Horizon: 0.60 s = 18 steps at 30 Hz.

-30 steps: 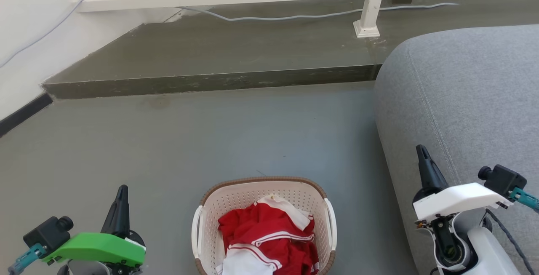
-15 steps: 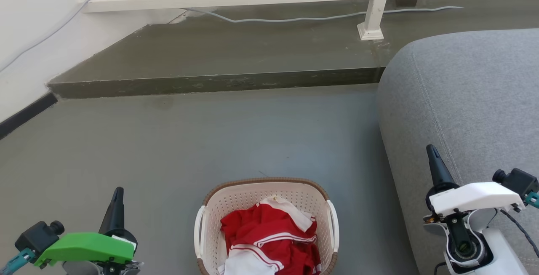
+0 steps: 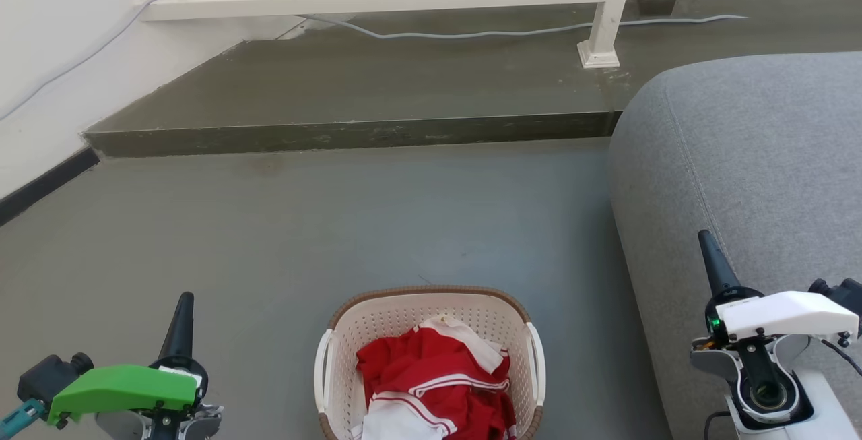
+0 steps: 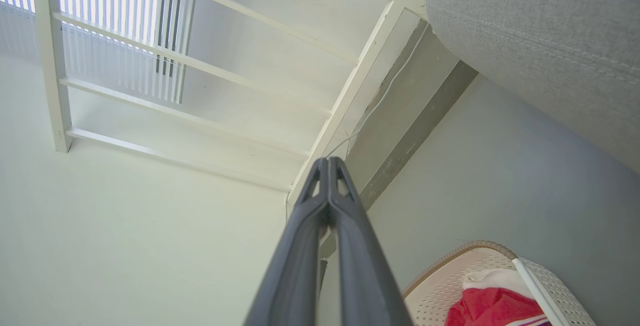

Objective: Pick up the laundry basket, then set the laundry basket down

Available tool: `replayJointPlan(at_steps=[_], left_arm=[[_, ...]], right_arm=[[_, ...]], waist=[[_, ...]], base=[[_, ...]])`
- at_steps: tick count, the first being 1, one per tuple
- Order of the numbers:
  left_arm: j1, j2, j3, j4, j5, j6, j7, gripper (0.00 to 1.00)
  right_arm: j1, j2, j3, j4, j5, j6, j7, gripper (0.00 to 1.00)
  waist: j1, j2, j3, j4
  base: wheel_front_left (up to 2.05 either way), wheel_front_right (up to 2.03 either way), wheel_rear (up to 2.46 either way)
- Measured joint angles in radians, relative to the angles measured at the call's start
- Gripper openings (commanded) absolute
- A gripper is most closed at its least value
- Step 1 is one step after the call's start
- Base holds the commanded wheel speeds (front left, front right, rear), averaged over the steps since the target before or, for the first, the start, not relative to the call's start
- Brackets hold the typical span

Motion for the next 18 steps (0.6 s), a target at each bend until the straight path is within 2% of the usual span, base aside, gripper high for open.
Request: replayJointPlan(at_steps=[18], left_arm=[[-0.008,-0.007,0.035,0.010,-0.196,0.000,0.058,0.00]], right_arm=[[0.000,0.003,-0.064,0.004,0.218,0.028,0.052,0.00]], waist=[[0.0000,0.0000,-0.007,0.014]], base=[[0.00,0.00,0.00]])
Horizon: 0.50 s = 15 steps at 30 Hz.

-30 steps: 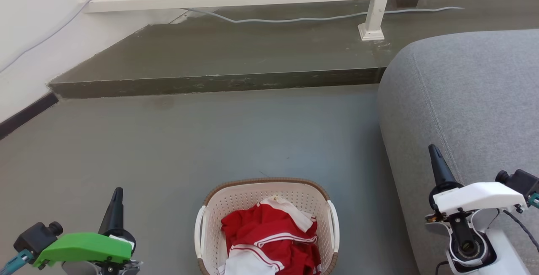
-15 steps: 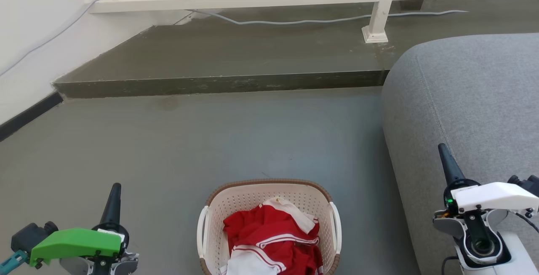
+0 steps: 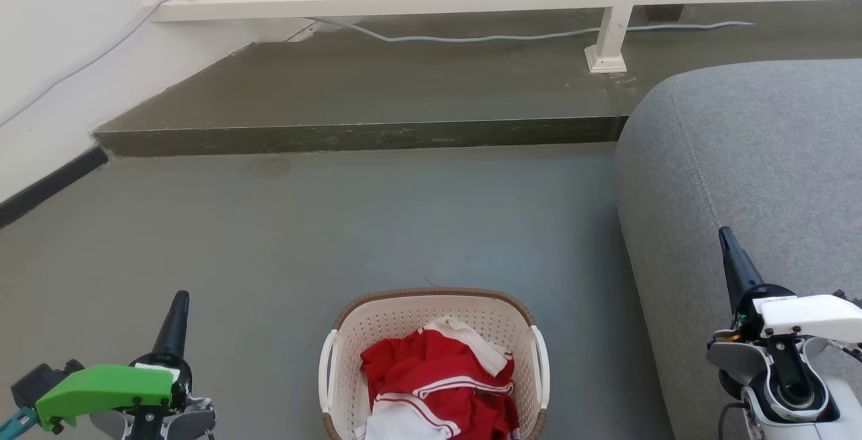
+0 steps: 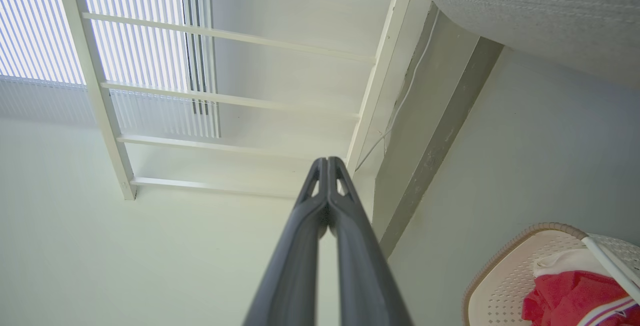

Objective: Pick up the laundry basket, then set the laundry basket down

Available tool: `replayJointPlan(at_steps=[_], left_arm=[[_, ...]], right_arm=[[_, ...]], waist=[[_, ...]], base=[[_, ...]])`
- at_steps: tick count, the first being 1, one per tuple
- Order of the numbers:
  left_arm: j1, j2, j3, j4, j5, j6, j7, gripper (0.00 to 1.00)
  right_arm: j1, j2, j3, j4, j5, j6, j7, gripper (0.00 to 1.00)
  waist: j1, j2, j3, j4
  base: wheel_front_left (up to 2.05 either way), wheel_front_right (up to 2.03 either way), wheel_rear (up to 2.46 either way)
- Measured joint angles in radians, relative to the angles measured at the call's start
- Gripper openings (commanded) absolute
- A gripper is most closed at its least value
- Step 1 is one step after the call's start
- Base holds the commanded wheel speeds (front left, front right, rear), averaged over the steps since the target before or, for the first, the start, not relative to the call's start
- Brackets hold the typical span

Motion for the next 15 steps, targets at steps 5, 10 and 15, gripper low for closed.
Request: replayJointPlan(at_steps=[5,10,15], left_arm=[[-0.009,-0.002,0.010,0.004,-0.058,0.000,0.015,0.00],[-0.012,-0.003,0.025,0.009,-0.117,0.000,0.031,0.00],[-0.022,-0.005,0.033,0.012,-0.173,0.000,0.051,0.00]], right_arm=[[0.000,0.002,-0.018,0.001,0.064,0.006,0.016,0.00],[-0.002,0.002,-0.037,0.002,0.128,0.013,0.032,0.00],[-0.002,0.003,-0.056,0.004,0.192,0.021,0.049,0.00]], waist=[[0.0000,0.0000,-0.002,0.004],[0.0000,0.0000,-0.004,0.008],[0.0000,0.0000,-0.006,0.012]], base=[[0.00,0.00,0.00],[0.00,0.00,0.00],[0.00,0.00,0.00]])
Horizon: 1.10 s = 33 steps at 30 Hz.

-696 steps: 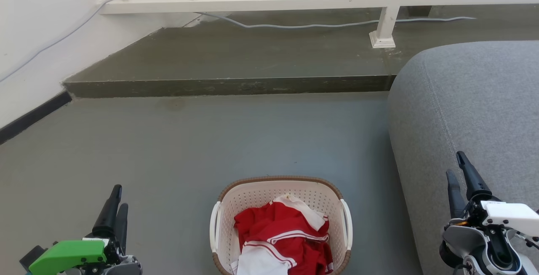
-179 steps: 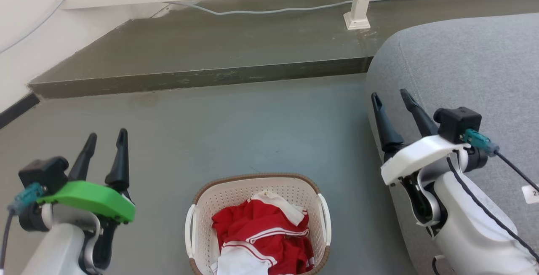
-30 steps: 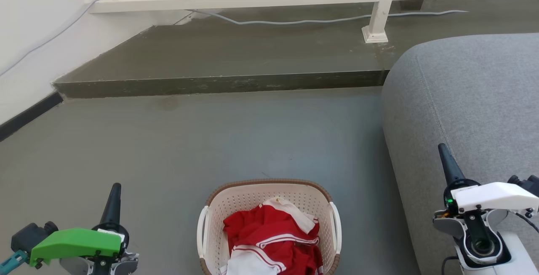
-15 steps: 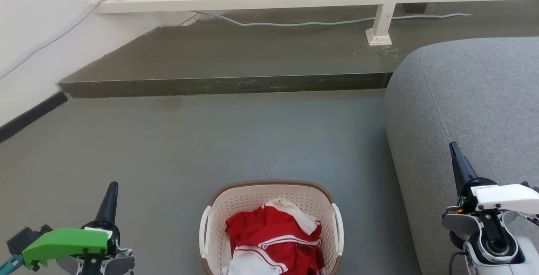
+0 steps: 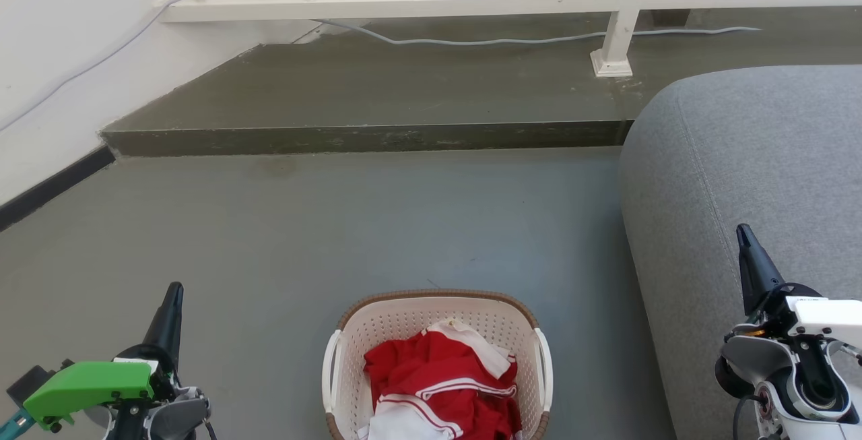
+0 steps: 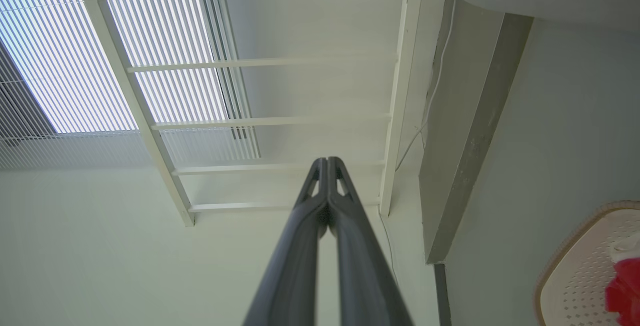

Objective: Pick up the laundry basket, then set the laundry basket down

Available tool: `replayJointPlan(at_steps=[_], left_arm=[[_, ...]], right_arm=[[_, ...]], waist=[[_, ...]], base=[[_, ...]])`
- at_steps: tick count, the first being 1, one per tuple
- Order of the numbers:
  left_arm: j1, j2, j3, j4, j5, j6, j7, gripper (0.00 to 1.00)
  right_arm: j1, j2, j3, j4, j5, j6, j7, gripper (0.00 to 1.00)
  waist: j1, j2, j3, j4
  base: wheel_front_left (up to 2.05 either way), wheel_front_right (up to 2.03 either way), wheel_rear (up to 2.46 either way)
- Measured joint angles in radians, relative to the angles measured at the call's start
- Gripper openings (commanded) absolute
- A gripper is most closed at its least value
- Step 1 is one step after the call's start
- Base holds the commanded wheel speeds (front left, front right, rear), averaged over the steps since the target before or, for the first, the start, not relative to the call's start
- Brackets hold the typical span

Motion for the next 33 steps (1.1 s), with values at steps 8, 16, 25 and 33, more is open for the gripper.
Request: replayJointPlan(at_steps=[8,16,25,33], left_arm=[[-0.006,-0.001,0.002,0.000,-0.013,-0.002,0.002,0.00],[-0.006,-0.001,0.002,0.000,-0.013,-0.002,0.002,0.00],[-0.006,-0.001,0.002,0.000,-0.013,-0.002,0.002,0.00],[-0.006,-0.001,0.002,0.000,-0.013,-0.002,0.002,0.00]], right_arm=[[0.000,0.000,-0.005,0.002,0.017,0.000,0.002,0.00],[-0.001,0.000,-0.005,0.003,0.017,0.000,0.002,0.00],[-0.001,0.001,-0.006,0.006,0.017,0.000,0.002,0.00],[-0.001,0.002,-0.007,0.006,0.017,0.002,0.002,0.00]], waist=[[0.0000,0.0000,0.000,0.000],[0.0000,0.0000,0.000,0.000],[0.0000,0.0000,0.000,0.000],[0.0000,0.0000,0.000,0.000]], base=[[0.00,0.00,0.00],[0.00,0.00,0.00],[0.00,0.00,0.00],[0.00,0.00,0.00]])
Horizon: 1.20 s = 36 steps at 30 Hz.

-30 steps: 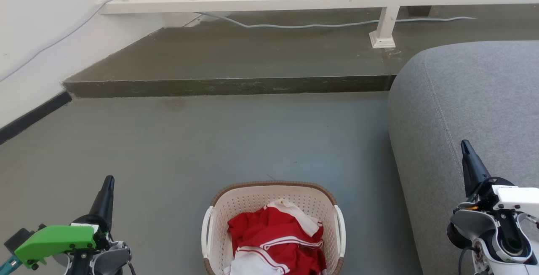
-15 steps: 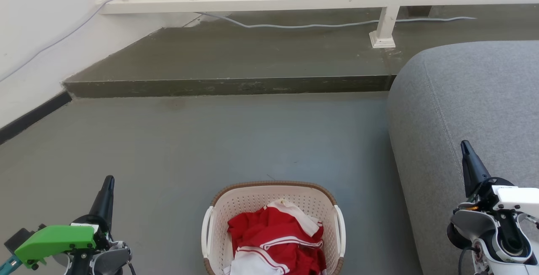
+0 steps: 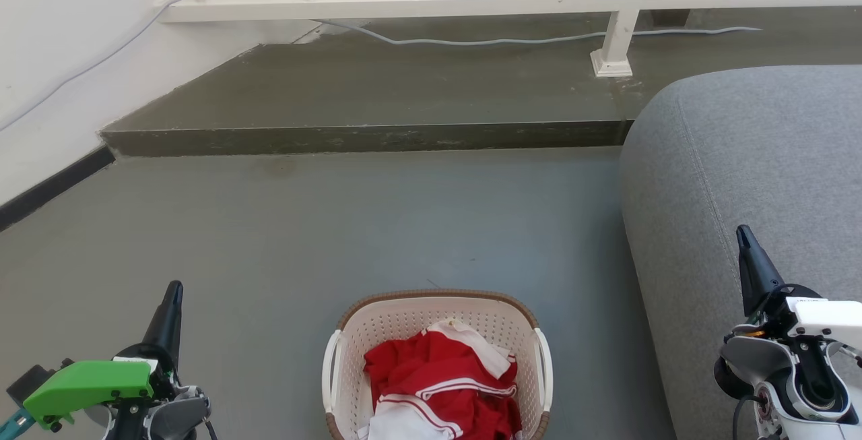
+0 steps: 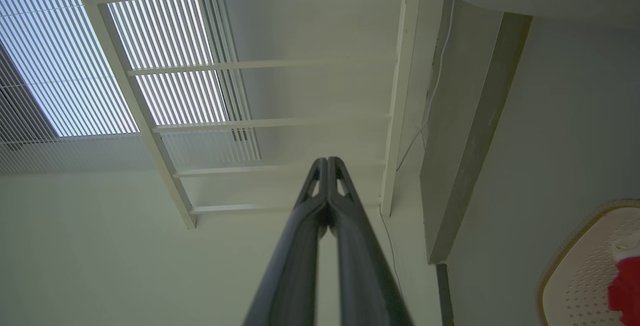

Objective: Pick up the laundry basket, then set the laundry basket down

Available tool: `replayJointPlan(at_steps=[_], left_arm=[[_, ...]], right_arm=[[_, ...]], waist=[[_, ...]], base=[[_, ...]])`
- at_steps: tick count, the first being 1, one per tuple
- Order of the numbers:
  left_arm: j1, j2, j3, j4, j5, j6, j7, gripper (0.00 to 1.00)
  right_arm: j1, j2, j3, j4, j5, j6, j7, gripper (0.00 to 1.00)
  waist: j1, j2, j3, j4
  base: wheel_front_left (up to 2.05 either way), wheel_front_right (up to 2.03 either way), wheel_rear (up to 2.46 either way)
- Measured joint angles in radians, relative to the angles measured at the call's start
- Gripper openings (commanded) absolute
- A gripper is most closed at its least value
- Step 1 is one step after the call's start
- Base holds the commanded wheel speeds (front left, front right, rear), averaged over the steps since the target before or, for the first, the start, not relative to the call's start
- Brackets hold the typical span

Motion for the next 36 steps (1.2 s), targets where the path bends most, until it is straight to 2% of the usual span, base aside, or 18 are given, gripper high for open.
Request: replayJointPlan(at_steps=[36], left_arm=[[0.000,0.000,0.001,0.000,0.000,0.000,0.000,0.00]], right_arm=[[0.000,0.001,-0.002,0.001,0.000,0.001,0.000,0.00]], waist=[[0.0000,0.0000,0.000,0.000]], base=[[0.00,0.00,0.00]])
